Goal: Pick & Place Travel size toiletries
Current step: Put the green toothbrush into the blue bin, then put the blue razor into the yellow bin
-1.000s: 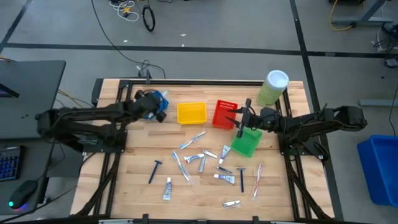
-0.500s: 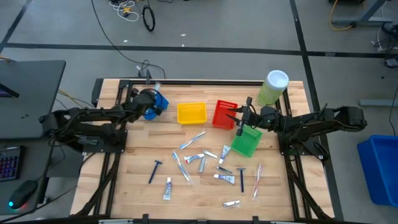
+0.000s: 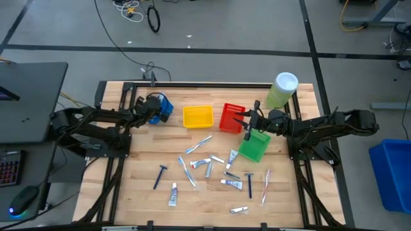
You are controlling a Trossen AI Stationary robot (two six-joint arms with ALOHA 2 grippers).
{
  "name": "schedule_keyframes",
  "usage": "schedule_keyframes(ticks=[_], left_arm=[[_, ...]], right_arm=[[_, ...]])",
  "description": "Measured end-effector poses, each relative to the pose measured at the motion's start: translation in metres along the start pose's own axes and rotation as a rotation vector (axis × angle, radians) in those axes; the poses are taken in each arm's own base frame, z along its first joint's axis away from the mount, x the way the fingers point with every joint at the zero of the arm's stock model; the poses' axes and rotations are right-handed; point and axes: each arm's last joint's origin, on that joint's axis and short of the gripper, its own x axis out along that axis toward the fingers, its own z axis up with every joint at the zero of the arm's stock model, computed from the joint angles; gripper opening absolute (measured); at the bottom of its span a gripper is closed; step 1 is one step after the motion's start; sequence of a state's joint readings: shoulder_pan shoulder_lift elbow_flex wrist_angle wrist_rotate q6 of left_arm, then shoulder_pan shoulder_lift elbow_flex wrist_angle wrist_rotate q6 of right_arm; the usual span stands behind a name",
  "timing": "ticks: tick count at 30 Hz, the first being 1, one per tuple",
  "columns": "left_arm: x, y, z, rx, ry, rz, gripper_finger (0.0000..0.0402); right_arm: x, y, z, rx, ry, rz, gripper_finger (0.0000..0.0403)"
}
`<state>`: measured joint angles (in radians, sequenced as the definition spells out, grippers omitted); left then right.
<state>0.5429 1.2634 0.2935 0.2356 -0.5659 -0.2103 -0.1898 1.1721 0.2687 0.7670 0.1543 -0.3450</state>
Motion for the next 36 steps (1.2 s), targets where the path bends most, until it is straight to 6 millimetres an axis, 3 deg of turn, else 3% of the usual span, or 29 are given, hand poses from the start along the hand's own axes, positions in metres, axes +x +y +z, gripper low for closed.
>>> schedule_keyframes(ticks=[4, 11, 20, 27, 31, 36], left_arm=[[0.000, 0.000, 0.000, -0.015, -0.001, 0.003, 0.0071], [0.000, 0.000, 0.002, -0.044, -0.003, 0.001, 0.0148], [-0.014, -0.005, 0.047, -0.106, -0.137, -0.119, 0.0199], [-0.037, -0.027, 0.070, -0.106, -0.178, -0.481, 0.0198], [-0.051, -0.045, 0.066, -0.097, -0.129, -0.743, 0.0192], [-0.073, -0.068, 0.056, -0.040, -0.079, -0.948, 0.0187]], right_arm=[[0.000, 0.000, 0.000, 0.000, 0.000, 0.000, 0.0109], [0.000, 0.000, 0.000, 0.000, 0.001, 0.000, 0.0110], [0.000, 0.001, -0.003, 0.022, 0.030, 0.010, 0.0104], [0.000, 0.002, -0.005, 0.086, 0.055, 0.017, 0.0102], [-0.001, 0.004, -0.011, 0.128, 0.112, 0.031, 0.0101], [-0.002, 0.006, -0.017, 0.192, 0.181, 0.043, 0.0103]])
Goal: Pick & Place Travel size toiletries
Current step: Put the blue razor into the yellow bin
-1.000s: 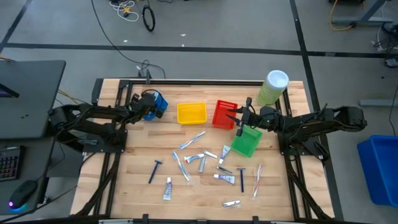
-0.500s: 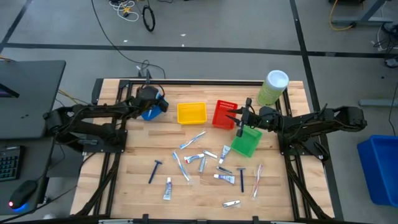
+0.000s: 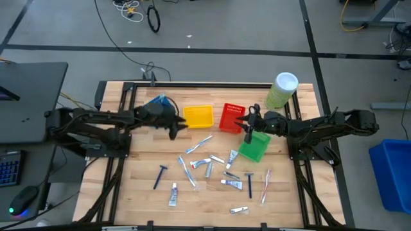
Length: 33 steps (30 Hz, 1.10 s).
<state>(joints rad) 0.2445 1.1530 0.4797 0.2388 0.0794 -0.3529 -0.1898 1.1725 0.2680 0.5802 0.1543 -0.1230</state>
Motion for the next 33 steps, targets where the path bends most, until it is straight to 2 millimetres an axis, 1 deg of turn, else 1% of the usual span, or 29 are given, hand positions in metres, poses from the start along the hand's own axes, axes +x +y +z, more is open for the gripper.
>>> schedule_keyframes(ticks=[5, 9, 14, 18, 23, 25, 27, 30, 33], left_arm=[[0.000, -0.033, -0.010, 0.022, -0.021, 0.005, 0.0187], [-0.003, -0.058, -0.010, 0.042, 0.004, -0.029, 0.0187], [-0.010, -0.083, -0.010, 0.015, 0.145, -0.058, 0.0187], [-0.019, -0.092, -0.018, -0.086, 0.306, 0.008, 0.0187], [-0.028, -0.106, -0.042, -0.358, 0.506, 0.038, 0.0187], [-0.031, -0.114, -0.053, -0.432, 0.598, 0.045, 0.0186], [-0.031, -0.123, -0.065, -0.469, 0.660, 0.048, 0.0186], [-0.030, -0.132, -0.082, -0.522, 0.737, 0.099, 0.0186], [-0.029, -0.135, -0.099, -0.528, 0.807, 0.171, 0.0186]], right_arm=[[0.000, 0.000, -0.002, 0.056, 0.024, 0.003, 0.0099], [0.000, 0.001, -0.005, 0.109, 0.049, 0.004, 0.0100], [0.000, 0.001, -0.009, 0.101, 0.092, 0.007, 0.0099], [-0.001, 0.001, -0.010, 0.099, 0.105, 0.008, 0.0095], [-0.001, 0.001, -0.010, 0.087, 0.104, 0.007, 0.0096], [-0.001, 0.001, -0.010, 0.068, 0.104, 0.008, 0.0096], [-0.001, 0.001, -0.010, 0.048, 0.101, 0.009, 0.0095], [0.000, 0.001, -0.009, 0.015, 0.096, 0.010, 0.0092], [0.000, 0.001, -0.009, -0.028, 0.095, 0.012, 0.0092]])
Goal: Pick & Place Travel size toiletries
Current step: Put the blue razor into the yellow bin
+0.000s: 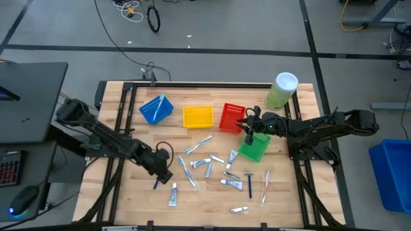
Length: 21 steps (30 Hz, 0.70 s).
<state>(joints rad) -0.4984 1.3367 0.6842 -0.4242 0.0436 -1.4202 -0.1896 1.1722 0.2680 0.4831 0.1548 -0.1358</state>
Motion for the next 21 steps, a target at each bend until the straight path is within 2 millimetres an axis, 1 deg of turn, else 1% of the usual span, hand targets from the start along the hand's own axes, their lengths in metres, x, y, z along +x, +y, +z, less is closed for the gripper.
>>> schedule_keyframes(ticks=[6, 9, 13, 16, 21], left_arm=[[0.022, 0.013, -0.009, -0.026, 0.061, 0.185, 0.0186], [0.030, 0.014, -0.008, -0.025, 0.041, 0.213, 0.0186], [0.034, 0.015, -0.007, 0.000, 0.022, 0.242, 0.0184], [0.035, 0.016, -0.007, 0.037, 0.023, 0.248, 0.0166], [0.034, 0.017, -0.007, 0.049, 0.005, 0.264, 0.0107]], right_arm=[[0.000, 0.000, 0.002, -0.072, -0.023, -0.005, 0.0096], [0.000, -0.001, 0.005, -0.100, -0.056, -0.012, 0.0095], [-0.001, -0.002, 0.010, -0.124, -0.103, -0.022, 0.0092], [-0.001, -0.002, 0.012, -0.143, -0.125, -0.028, 0.0093], [-0.001, -0.004, 0.012, -0.146, -0.126, -0.037, 0.0096]])
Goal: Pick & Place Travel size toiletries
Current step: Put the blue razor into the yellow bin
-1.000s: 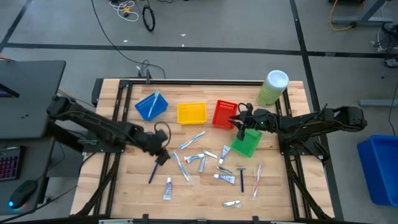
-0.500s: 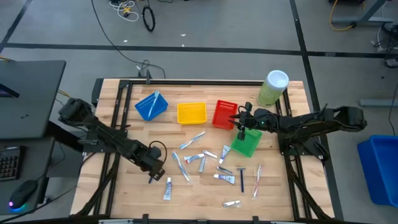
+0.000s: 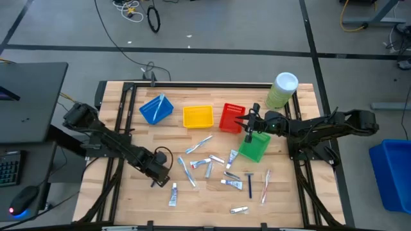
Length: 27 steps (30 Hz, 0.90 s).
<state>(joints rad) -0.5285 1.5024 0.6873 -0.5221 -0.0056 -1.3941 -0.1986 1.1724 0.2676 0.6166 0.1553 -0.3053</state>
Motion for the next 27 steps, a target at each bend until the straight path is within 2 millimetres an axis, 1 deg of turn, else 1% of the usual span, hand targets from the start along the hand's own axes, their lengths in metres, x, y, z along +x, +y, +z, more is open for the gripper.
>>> schedule_keyframes(ticks=[3, 6, 9, 12, 15, 18, 21, 24, 27], left_arm=[[-0.002, -0.002, 0.001, 0.002, -0.026, 0.010, 0.0069], [-0.008, -0.012, 0.007, 0.005, -0.151, -0.016, 0.0040], [-0.016, -0.020, 0.013, 0.069, -0.276, 0.000, 0.0037], [-0.031, -0.035, 0.026, 0.165, -0.416, -0.015, 0.0037], [-0.044, -0.041, 0.050, 0.261, -0.558, 0.057, 0.0048], [-0.060, -0.044, 0.079, 0.326, -0.663, 0.118, 0.0053], [-0.069, -0.041, 0.111, 0.394, -0.750, 0.180, 0.0044], [-0.078, -0.032, 0.148, 0.440, -0.847, 0.219, 0.0039], [-0.082, -0.022, 0.182, 0.501, -0.898, 0.188, 0.0043]], right_arm=[[0.000, -0.003, -0.001, 0.005, 0.004, -0.012, 0.0095], [0.001, -0.005, -0.002, 0.018, 0.011, -0.023, 0.0092], [0.001, -0.007, -0.003, 0.021, 0.018, -0.030, 0.0092], [0.001, -0.007, -0.003, 0.022, 0.018, -0.031, 0.0094], [0.001, -0.007, -0.003, 0.022, 0.018, -0.031, 0.0093], [0.001, -0.007, -0.003, 0.022, 0.017, -0.031, 0.0090], [0.001, -0.007, -0.003, 0.022, 0.017, -0.031, 0.0090], [0.001, -0.007, -0.003, 0.049, 0.017, -0.031, 0.0092], [0.001, -0.007, -0.003, 0.084, 0.017, -0.031, 0.0089]])
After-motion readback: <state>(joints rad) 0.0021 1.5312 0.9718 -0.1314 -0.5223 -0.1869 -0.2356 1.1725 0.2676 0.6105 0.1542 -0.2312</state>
